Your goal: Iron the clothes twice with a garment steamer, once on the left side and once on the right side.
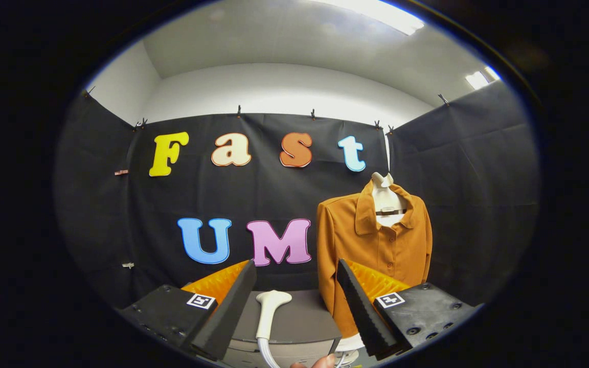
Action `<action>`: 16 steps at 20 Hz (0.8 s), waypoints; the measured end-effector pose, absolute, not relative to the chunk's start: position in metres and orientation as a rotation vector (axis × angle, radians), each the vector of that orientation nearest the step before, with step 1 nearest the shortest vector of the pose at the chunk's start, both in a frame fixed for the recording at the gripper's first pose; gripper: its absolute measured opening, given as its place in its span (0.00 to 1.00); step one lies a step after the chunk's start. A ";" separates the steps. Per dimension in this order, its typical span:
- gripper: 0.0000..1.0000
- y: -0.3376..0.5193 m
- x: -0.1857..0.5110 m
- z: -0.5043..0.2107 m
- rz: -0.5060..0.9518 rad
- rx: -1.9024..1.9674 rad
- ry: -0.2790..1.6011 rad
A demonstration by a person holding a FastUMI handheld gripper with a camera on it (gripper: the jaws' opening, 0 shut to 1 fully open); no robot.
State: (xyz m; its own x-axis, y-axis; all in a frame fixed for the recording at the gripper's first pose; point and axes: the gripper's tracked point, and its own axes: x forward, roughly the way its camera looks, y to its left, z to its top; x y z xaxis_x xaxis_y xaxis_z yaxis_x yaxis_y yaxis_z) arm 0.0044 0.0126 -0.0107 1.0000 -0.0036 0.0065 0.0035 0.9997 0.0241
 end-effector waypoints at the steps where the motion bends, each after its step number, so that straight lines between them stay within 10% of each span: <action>1: 0.98 0.016 0.006 -0.016 0.001 0.032 0.011; 16: 1.00 0.086 0.049 -0.218 0.073 -0.024 0.465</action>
